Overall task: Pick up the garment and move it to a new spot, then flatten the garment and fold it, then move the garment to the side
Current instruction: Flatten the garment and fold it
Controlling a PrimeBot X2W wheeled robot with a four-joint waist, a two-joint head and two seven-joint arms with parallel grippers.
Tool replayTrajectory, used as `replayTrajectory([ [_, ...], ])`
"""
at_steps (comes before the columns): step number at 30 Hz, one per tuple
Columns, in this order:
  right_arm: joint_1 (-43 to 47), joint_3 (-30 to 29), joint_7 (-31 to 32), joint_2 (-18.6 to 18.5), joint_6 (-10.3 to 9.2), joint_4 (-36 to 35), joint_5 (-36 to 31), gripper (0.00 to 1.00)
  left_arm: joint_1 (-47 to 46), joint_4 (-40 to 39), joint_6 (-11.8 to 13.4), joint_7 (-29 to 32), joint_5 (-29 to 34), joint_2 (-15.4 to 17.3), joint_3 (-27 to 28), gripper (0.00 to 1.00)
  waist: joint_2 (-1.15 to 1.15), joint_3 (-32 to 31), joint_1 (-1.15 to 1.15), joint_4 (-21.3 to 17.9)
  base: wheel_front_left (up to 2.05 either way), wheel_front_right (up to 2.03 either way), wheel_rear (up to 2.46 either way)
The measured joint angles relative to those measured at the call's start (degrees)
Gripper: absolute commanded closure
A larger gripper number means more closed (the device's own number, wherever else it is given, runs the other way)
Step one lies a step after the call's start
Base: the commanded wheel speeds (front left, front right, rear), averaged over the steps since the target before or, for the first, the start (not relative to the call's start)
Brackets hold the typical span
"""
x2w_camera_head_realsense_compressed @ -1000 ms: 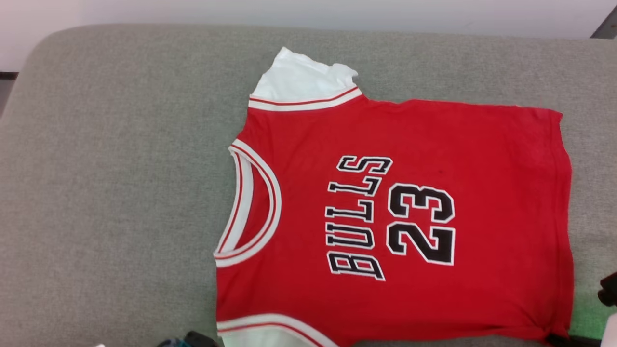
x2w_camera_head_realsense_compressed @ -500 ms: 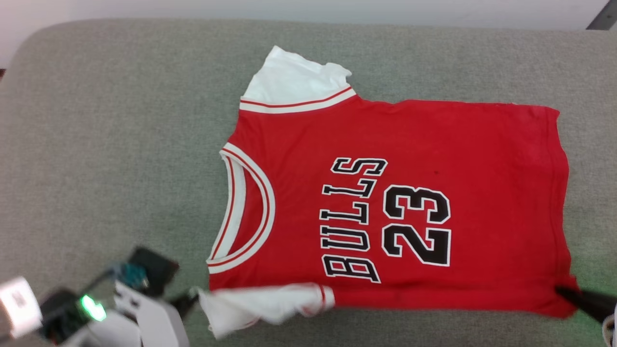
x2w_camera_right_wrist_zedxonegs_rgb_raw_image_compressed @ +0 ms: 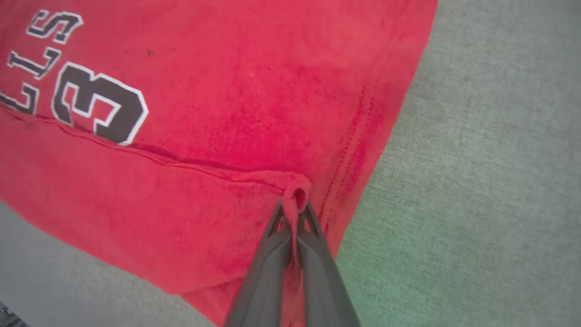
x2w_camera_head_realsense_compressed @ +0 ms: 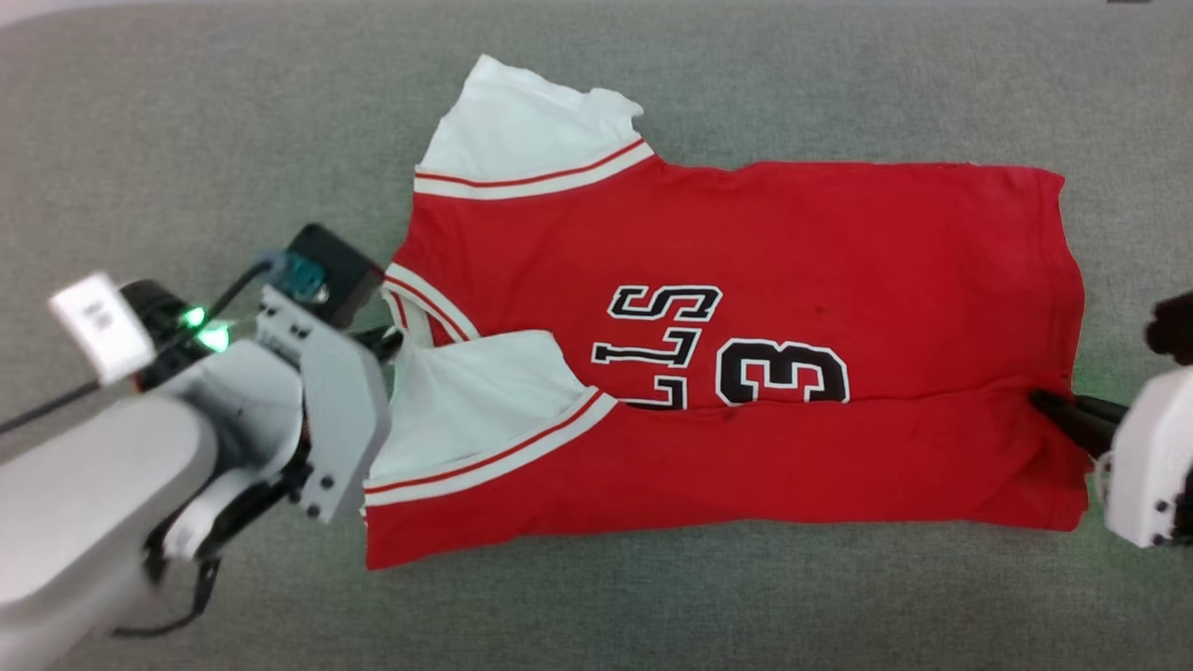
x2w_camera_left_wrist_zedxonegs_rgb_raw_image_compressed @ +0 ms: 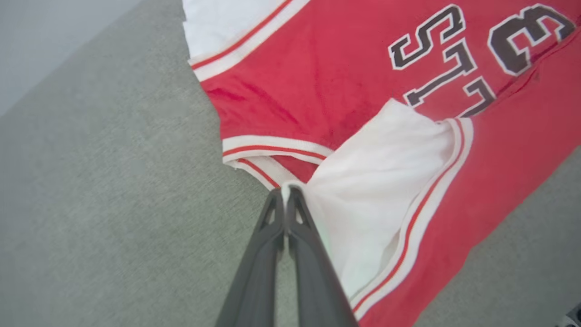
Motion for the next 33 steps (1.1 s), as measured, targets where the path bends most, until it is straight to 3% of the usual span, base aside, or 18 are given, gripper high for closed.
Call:
replayTrajectory([
  [8, -5.3, 4.4, 2.1, 3.2, 0.00, 6.0, -1.2, 1.00, -1.3, 17.2, -6.9, 2.4, -3.8, -8.6, -2.0, 1.00, 0.00, 1.4, 0.00, -0.9, 0.00, 0.00, 0.00],
  [14, -8.3, 7.3, 2.3, 3.8, 0.00, 9.1, -0.2, 1.00, -2.1, 26.6, -9.1, 4.3, -7.4, -12.9, -1.6, 1.00, 0.00, 1.4, 0.00, -1.0, 0.00, 0.00, 0.00],
  [17, -9.8, 8.6, 2.4, 4.3, 0.00, 10.6, 0.3, 1.00, -2.6, 29.4, -8.6, 5.2, -8.8, -14.3, -1.0, 0.59, 0.00, 1.0, 0.00, -1.1, 0.00, 0.00, 0.00],
  [18, -10.2, 8.8, 2.6, 4.5, 0.00, 11.2, 0.4, 1.00, -2.8, 30.2, -8.3, 5.3, -9.1, -14.6, -0.8, 0.32, 0.00, 0.9, 0.00, -1.1, 0.00, 0.00, 0.00],
  [19, -10.6, 8.8, 2.6, 4.6, 0.00, 11.9, 0.6, 1.00, -2.9, 30.7, -8.0, 5.6, -9.3, -14.7, -0.6, 0.32, 0.00, 0.7, 0.00, -1.1, 0.00, 0.00, 0.00],
  [20, -10.9, 9.0, 2.6, 4.7, 0.00, 12.4, 0.6, 0.89, -3.0, 31.1, -7.2, 5.8, -9.7, -14.8, -0.2, 0.03, 0.00, 0.4, 0.00, -1.0, 0.00, 0.00, 0.00],
  [23, -11.5, 9.2, 2.6, 5.0, 0.00, 13.6, 0.7, 0.57, -3.2, 31.4, -5.9, 6.8, -10.3, -14.7, 0.2, 0.00, 0.00, -0.3, 0.00, -0.8, 0.00, 0.00, 0.00],
  [24, -11.7, 9.3, 2.5, 4.9, 0.00, 14.0, 0.7, 0.00, -3.4, 31.1, -5.6, 7.0, -10.3, -14.4, 0.3, 0.00, 0.00, -0.6, 0.00, -0.7, 0.00, 0.00, 0.00],
  [33, -11.0, 6.8, 0.1, 4.3, 0.00, 13.7, 0.0, 0.00, -3.2, 24.5, -1.4, 8.2, -11.1, -11.5, 1.5, 0.00, 0.00, -3.8, 0.00, 0.6, 0.00, 0.00, 0.00],
])
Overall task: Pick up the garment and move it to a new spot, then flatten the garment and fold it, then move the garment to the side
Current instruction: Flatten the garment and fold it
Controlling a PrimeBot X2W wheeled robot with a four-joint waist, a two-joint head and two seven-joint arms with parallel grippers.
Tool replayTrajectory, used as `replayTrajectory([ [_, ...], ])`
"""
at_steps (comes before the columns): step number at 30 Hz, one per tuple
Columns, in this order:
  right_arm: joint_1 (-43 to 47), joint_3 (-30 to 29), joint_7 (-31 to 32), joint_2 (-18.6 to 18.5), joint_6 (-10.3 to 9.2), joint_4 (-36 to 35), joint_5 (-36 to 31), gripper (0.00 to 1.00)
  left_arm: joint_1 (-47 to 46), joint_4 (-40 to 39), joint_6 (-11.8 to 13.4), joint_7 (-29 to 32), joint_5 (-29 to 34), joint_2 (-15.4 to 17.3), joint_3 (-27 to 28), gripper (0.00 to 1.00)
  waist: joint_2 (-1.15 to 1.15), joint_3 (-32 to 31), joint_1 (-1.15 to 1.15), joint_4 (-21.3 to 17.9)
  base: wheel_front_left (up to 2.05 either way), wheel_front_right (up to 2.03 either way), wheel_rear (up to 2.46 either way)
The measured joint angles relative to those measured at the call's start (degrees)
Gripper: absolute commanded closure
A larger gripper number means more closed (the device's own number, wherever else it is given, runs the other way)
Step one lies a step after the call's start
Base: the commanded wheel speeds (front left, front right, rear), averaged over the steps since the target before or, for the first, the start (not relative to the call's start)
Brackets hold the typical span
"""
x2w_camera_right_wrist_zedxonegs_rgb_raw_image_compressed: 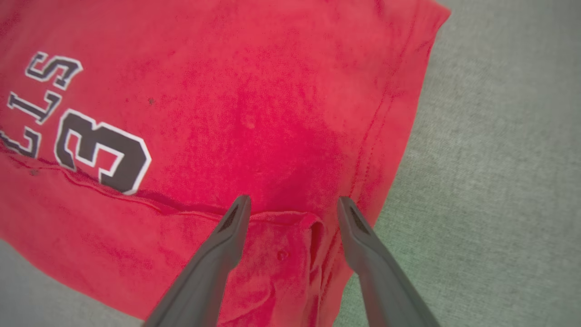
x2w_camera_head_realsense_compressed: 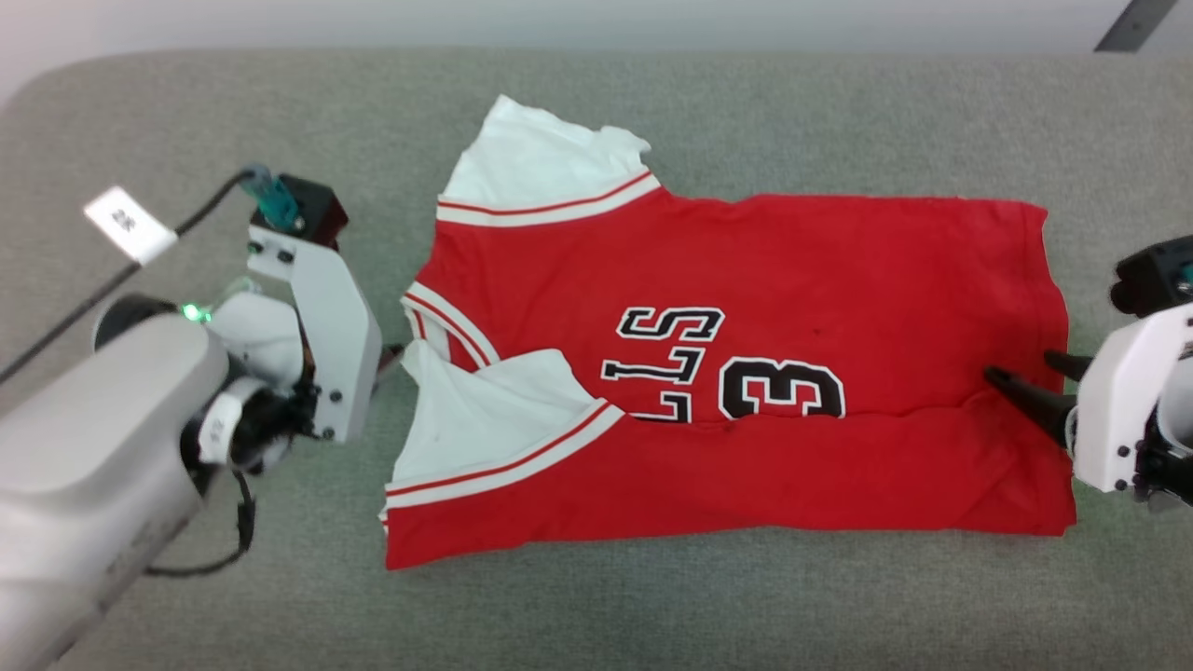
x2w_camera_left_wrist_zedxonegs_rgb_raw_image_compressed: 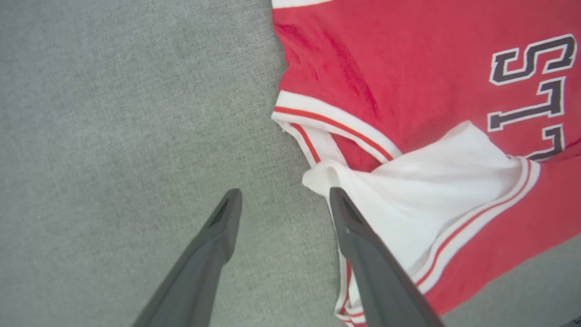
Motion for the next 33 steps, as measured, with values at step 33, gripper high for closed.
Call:
replayTrajectory([
  [33, 21.1, -29.4, -21.3, 16.0, -0.01, -21.5, -18.5, 0.00, 17.0, -12.8, 12.4, 2.1, -11.5, 4.8, 0.6, 0.00, 0.00, -4.7, 0.00, -3.1, 0.00, 0.00, 0.00],
])
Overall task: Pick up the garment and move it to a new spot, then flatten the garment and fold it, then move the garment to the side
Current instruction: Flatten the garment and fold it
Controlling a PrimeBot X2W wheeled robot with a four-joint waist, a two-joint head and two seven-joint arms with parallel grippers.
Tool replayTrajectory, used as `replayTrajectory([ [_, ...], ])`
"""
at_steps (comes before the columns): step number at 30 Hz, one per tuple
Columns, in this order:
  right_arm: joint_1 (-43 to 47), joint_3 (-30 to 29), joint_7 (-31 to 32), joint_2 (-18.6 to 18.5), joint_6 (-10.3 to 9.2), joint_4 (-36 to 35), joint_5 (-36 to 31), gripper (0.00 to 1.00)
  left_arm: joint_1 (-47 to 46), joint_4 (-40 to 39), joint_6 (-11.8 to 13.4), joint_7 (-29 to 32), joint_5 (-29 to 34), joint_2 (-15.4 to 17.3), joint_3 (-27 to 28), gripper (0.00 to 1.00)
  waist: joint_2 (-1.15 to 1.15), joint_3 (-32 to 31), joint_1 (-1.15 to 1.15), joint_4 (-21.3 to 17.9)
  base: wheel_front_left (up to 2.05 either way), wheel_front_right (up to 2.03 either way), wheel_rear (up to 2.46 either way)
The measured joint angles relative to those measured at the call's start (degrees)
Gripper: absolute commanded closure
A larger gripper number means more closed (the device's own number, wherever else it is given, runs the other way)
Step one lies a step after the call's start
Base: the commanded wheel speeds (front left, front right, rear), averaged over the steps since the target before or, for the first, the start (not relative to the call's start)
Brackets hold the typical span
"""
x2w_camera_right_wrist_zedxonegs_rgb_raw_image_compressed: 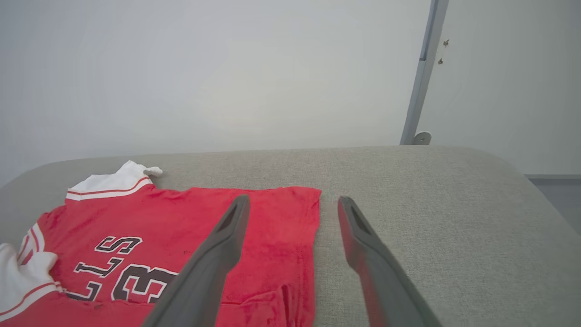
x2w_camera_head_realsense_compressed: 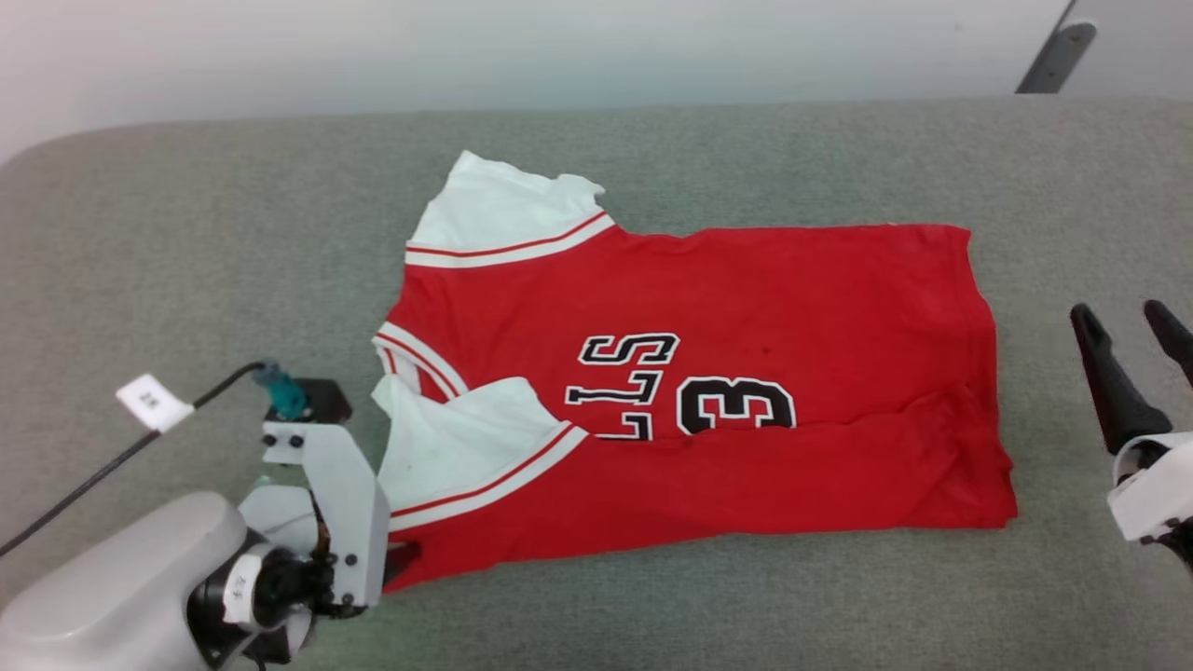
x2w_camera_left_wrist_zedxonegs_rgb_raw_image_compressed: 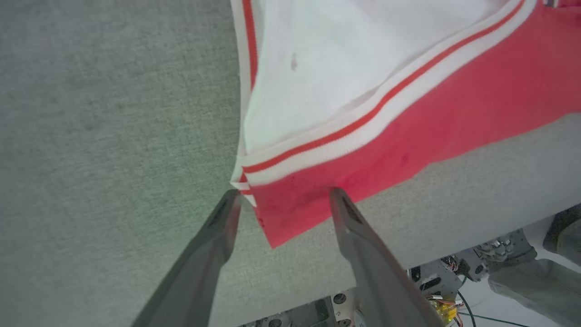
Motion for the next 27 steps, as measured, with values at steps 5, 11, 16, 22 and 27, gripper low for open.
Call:
replayTrajectory([
  [5, 1.9, -2.4, 2.2, 1.7, 0.00, -1.3, -0.2, 0.00, 1.7, 5.3, -1.6, -0.5, -2.9, -2.0, 1.0, 0.00, 0.00, 0.6, 0.00, -1.2, 0.00, 0.00, 0.00],
  [11, 4.6, -4.3, 9.2, 2.9, 0.00, -1.8, 0.0, 0.00, 2.1, 9.7, -4.9, -1.2, -4.2, -3.3, 1.7, 1.00, 0.00, 1.1, 0.00, -1.7, 0.00, 0.00, 0.00],
  [16, 5.6, -4.3, 17.8, 3.7, 0.00, -0.8, 1.2, 0.00, 2.0, 12.4, -7.9, -2.8, -4.1, -5.0, 2.1, 1.00, 0.00, 1.5, 0.00, -1.7, 0.00, 0.00, 0.00],
  [22, 3.5, -3.4, 25.3, 4.2, 0.00, 3.3, 2.1, 0.00, 1.0, 13.8, -9.5, -2.9, -3.9, -6.0, 2.1, 1.00, 0.00, 2.6, 0.00, -1.3, 0.00, 0.00, 0.00],
  [27, -1.4, -1.7, 28.8, 4.3, 0.00, 9.5, 2.1, 0.00, -0.4, 14.6, -10.0, -2.9, -3.5, -7.2, 2.2, 1.00, 0.00, 3.8, 0.00, -0.4, 0.00, 0.00, 0.00],
])
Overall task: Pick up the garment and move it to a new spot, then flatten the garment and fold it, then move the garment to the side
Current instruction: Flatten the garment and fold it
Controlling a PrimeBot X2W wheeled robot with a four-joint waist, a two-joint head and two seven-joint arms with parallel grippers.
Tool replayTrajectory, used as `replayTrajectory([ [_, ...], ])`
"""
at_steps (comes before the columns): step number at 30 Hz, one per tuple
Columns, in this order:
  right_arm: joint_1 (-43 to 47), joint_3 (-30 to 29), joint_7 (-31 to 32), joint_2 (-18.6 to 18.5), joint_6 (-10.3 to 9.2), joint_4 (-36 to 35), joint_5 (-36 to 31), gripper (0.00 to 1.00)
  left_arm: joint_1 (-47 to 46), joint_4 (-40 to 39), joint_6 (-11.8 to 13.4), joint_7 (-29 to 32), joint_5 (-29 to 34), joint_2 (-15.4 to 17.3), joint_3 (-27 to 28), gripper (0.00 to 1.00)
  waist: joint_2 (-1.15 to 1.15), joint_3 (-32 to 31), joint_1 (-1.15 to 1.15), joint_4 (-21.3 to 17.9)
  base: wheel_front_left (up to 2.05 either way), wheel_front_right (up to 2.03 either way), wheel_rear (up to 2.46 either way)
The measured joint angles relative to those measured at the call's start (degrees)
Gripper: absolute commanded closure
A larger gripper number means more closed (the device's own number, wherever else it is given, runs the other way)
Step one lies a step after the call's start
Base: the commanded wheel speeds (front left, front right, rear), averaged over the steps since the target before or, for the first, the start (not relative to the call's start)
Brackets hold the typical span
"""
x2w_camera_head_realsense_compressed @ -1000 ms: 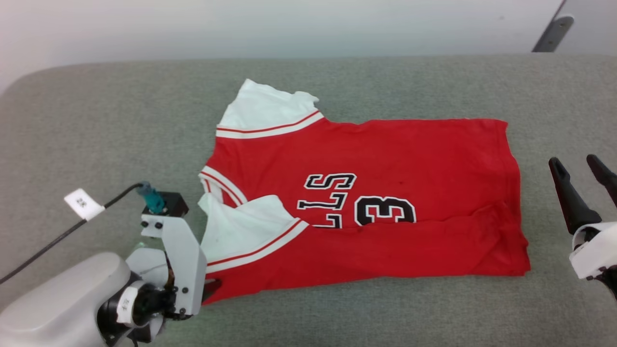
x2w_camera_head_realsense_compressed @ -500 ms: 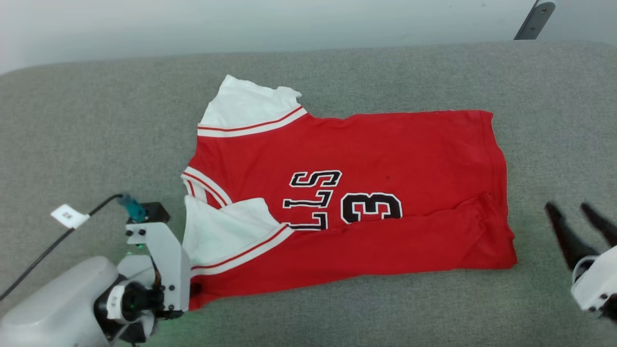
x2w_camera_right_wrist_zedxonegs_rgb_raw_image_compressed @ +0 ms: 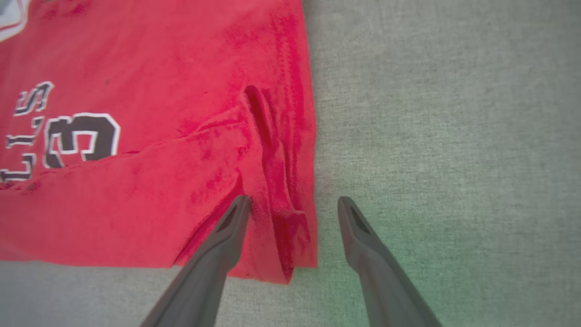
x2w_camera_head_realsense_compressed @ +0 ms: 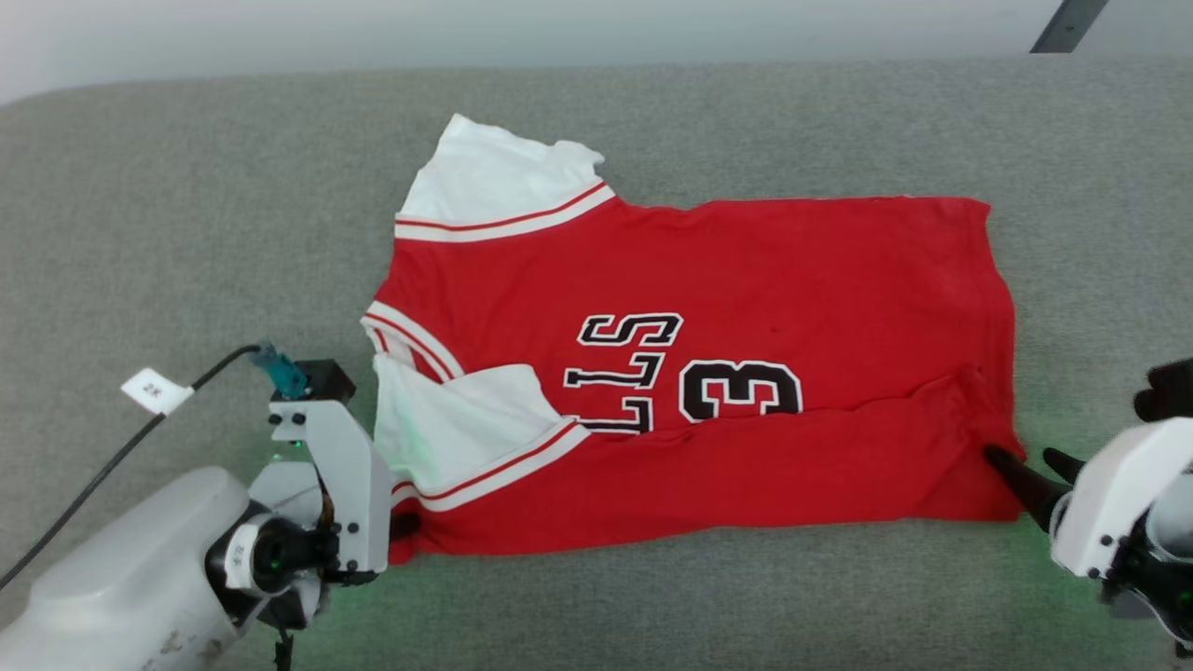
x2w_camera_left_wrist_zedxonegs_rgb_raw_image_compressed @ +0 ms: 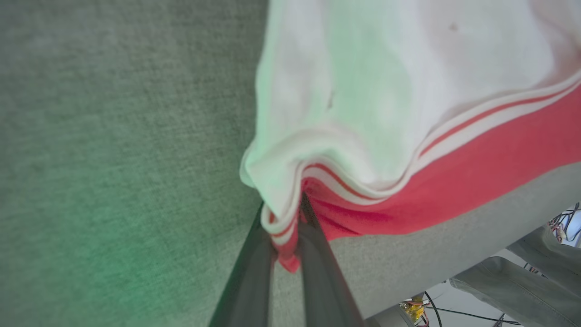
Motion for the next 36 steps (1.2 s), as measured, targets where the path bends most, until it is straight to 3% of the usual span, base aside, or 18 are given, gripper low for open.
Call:
replayTrajectory([
  [4, -3.3, 2.6, 1.8, -0.6, 0.00, 5.9, -0.4, 0.00, -0.8, 0.4, -0.6, -0.1, 0.4, -0.8, 0.0, 1.00, 0.00, 0.8, 0.00, 0.9, 0.00, 0.00, 0.00],
  [5, -4.1, 3.3, 2.4, -1.1, 0.00, 7.1, -0.4, 0.27, -0.9, 0.4, -0.7, -0.2, 0.5, -1.0, 0.0, 1.00, 0.00, 1.0, 0.00, 1.2, 0.00, 0.00, 0.00],
  [6, -4.8, 4.2, 2.9, -1.8, 0.00, 7.9, -0.4, 1.00, -1.0, 0.5, -0.8, -0.2, 0.5, -1.2, 0.1, 1.00, 0.00, 1.2, 0.00, 1.5, 0.00, 0.00, 0.00],
  [13, -8.0, 7.6, 3.1, -4.8, 0.00, 11.5, 0.1, 1.00, -1.1, 0.2, -1.5, -1.1, 0.4, -1.4, 0.6, 1.00, 0.00, 2.2, 0.00, 2.8, 0.00, 0.00, 0.00],
  [21, -8.3, 10.4, 5.8, -8.7, 0.04, 9.9, 3.3, 1.00, -0.5, -3.0, -0.6, -1.0, 0.0, 0.8, 0.9, 1.00, 0.00, 1.8, 0.00, 3.0, 0.00, 0.00, 0.00],
  [29, -3.1, 10.7, 11.7, -13.1, 0.04, 3.8, 6.2, 1.00, 0.4, -11.4, 3.7, 2.2, 1.2, 6.2, -0.4, 1.00, 0.00, 1.3, 0.00, 2.7, 0.00, 0.00, 0.00],
  [36, 1.0, 8.8, 14.5, -14.3, 0.04, -0.9, 7.0, 1.00, 1.6, -18.5, 7.7, 4.9, 1.6, 9.7, -1.6, 1.00, 0.00, 1.3, 0.00, 2.4, 0.00, 0.00, 0.00],
])
